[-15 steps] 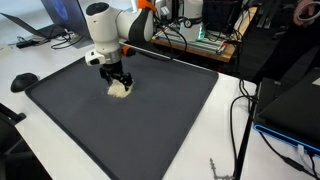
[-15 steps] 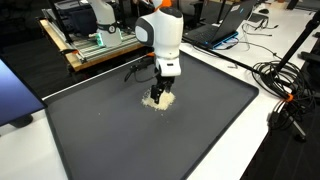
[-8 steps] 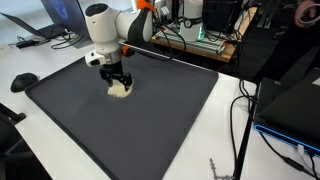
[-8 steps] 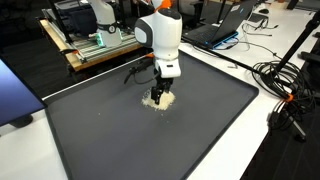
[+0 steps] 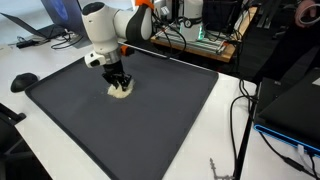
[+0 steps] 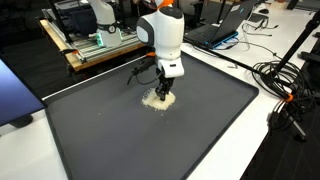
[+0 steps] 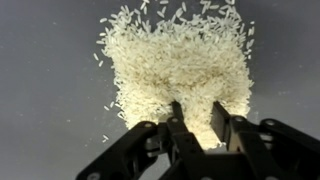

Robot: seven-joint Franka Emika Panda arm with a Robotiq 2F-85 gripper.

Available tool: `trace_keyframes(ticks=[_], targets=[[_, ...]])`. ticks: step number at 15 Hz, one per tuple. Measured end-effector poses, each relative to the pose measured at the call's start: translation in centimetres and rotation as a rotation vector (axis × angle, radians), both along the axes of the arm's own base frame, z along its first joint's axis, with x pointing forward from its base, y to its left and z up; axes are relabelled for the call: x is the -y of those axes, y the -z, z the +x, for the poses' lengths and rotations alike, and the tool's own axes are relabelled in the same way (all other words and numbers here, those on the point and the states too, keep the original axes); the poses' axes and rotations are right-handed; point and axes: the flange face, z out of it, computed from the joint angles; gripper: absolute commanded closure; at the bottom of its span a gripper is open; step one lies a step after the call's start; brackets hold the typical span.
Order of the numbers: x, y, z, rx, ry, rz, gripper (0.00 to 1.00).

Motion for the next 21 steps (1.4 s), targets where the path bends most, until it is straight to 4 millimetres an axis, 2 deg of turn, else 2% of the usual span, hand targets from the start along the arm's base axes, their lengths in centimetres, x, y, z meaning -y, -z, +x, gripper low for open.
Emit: trace_keyframes(ticks=[3,5,14,15,16,17,21], targets=[[-0.09,-0.08,0.09,-0.014,-0.006,0.006,1.0],[-0.05,-0.13,0.1,-0.021,-0.008,0.006,0.96],[0.11,-0.06,0.0,-0.032,-0.007,0.005,0.96],[0.18,-0.07,0.0,-0.032,-0.006,0.004,0.68],[0.29,-0.09,0.01,-0.031,-0.004,0.003,0.68],[0.42,-0.13,0.05,-0.03,-0.002,0.002,0.62],[0.85,-0.5,0.35,-0.021,0.003,-0.003,0.34]])
